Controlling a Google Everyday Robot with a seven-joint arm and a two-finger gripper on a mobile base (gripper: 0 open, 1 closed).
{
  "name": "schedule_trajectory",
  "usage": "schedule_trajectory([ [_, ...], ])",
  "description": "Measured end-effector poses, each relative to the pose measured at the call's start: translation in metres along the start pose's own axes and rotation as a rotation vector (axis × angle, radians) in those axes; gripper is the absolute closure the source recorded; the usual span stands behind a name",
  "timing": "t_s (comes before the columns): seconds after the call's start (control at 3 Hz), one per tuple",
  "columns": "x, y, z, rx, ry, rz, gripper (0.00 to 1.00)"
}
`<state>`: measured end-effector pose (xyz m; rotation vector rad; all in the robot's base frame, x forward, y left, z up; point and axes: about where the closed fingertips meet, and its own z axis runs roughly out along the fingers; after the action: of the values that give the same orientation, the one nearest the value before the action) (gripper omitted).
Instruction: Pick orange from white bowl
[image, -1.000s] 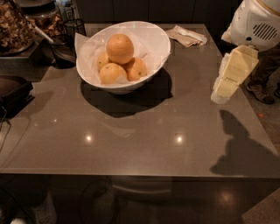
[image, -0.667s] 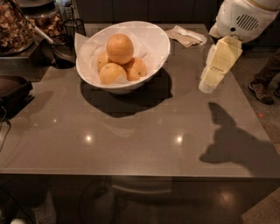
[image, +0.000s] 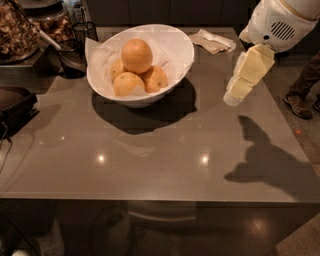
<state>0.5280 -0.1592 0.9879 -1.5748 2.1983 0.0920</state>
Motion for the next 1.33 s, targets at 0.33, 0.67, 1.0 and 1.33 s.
schedule_trajectory([
  [0.33,-0.025,-0.015,0.009,0.018,-0.115,0.023,0.0],
  [0.67,-0.048,-0.023,0.019,-0.012,-0.198,0.005,0.0],
  [1.0,-0.049,-0.023,0.019,-0.014,-0.201,0.005,0.0],
  [1.33,-0.054,-0.026,0.024,-0.006,-0.258,0.025,0.0],
])
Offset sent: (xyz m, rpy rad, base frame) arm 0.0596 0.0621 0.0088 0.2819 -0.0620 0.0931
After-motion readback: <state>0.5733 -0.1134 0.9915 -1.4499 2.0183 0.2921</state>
